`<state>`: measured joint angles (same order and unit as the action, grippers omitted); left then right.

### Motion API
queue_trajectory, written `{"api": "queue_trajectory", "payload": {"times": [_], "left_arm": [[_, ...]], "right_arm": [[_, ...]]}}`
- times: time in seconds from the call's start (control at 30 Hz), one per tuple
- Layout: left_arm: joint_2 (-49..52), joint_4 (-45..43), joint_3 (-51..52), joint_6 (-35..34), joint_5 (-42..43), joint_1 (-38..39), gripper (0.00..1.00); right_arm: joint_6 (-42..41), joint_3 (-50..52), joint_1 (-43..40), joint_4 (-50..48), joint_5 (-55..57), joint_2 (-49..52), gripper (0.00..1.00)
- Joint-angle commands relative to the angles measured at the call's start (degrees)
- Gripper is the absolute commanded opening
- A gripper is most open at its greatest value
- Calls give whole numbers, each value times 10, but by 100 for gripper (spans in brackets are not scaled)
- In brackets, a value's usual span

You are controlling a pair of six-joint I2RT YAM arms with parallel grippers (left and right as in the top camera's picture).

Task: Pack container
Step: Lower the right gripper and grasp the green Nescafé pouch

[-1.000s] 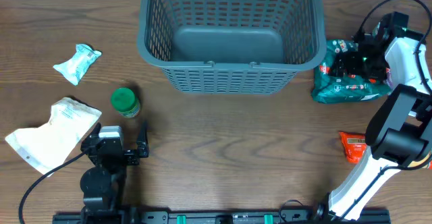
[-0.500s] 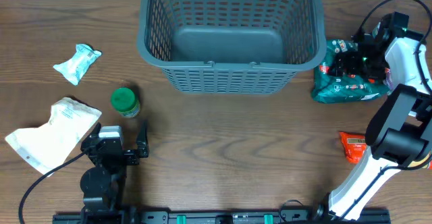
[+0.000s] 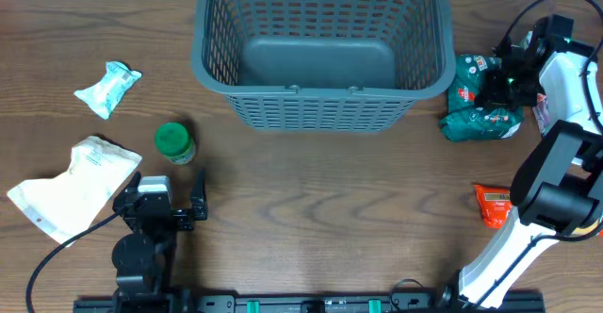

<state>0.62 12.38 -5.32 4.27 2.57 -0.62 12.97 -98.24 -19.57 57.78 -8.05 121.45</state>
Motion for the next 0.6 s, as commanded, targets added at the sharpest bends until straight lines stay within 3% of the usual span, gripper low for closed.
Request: {"api": "queue_trajectory", "payload": {"times": [0.0,0.27,0.57], "left_arm": [[-4,4,14,-5,-7,1,99],[-4,4,14,-5,-7,1,99],[-4,4,14,-5,-7,1,99]], "right_arm": [[-14,12,0,9,11,11,2],[-42,12,0,7,26,-2,2],[-57,11,1,-8,73,-102,1]]}}
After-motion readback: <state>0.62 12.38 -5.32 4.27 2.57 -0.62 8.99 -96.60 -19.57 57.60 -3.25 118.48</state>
